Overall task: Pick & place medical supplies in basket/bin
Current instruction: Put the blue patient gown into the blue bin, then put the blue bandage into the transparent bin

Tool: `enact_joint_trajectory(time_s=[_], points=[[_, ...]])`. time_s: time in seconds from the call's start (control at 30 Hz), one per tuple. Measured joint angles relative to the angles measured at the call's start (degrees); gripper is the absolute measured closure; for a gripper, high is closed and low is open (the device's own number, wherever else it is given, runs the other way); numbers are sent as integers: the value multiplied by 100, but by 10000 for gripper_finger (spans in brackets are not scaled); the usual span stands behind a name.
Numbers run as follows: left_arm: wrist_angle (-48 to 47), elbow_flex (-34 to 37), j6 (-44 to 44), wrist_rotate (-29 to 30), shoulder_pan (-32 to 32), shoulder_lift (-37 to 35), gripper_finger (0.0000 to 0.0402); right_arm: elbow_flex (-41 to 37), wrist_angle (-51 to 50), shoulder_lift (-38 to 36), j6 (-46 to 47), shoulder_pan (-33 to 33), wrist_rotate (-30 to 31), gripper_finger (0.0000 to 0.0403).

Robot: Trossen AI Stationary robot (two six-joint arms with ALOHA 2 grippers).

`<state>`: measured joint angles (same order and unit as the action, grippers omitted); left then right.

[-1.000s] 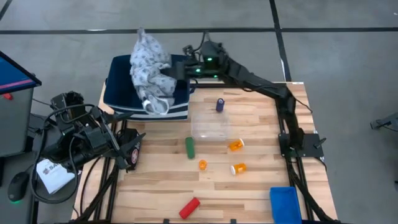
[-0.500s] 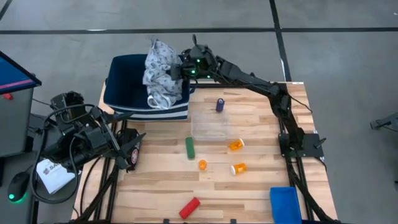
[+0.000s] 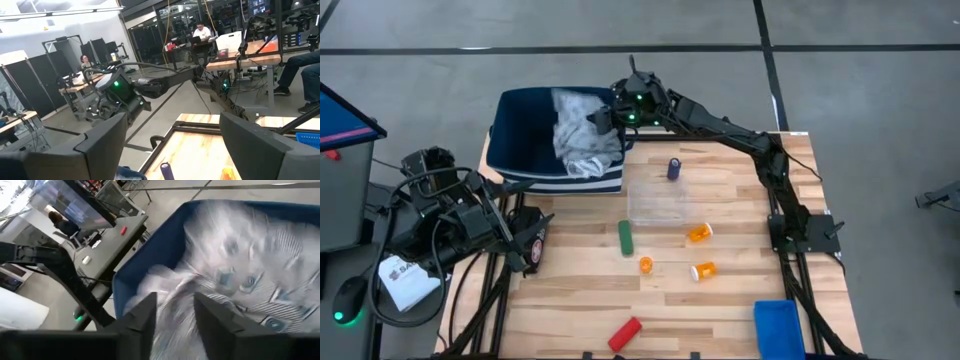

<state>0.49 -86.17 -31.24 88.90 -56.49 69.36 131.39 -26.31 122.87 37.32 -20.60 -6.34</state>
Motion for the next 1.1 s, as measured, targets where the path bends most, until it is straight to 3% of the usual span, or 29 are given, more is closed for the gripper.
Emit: enact_joint_trajectory(time_s=[0.2,0.37,0.47,0.67,0.9,1.0,1.1], points=[[0,0,0,0,0,0,92,-2,46,-88,-381,3,3,169],[0,0,0,0,0,0,92,0,-327,-551,-1114,112,25,156],[-2,0,0,2,0,0,92,3,-1475,-919,-1656,231,104,158],[-4,0,0,13,0,0,92,-18,-4411,-1453,-2593,901,1027,158],[0,2,11,24,31,-101,92,-844,-6129,-2046,-3871,1716,2171,159],[-2,2,15,24,31,-138,92,-1569,-5957,-2544,-4247,1794,2067,159],[-5,2,15,24,33,-151,92,-2435,-5060,-3183,-4334,1623,1846,159]])
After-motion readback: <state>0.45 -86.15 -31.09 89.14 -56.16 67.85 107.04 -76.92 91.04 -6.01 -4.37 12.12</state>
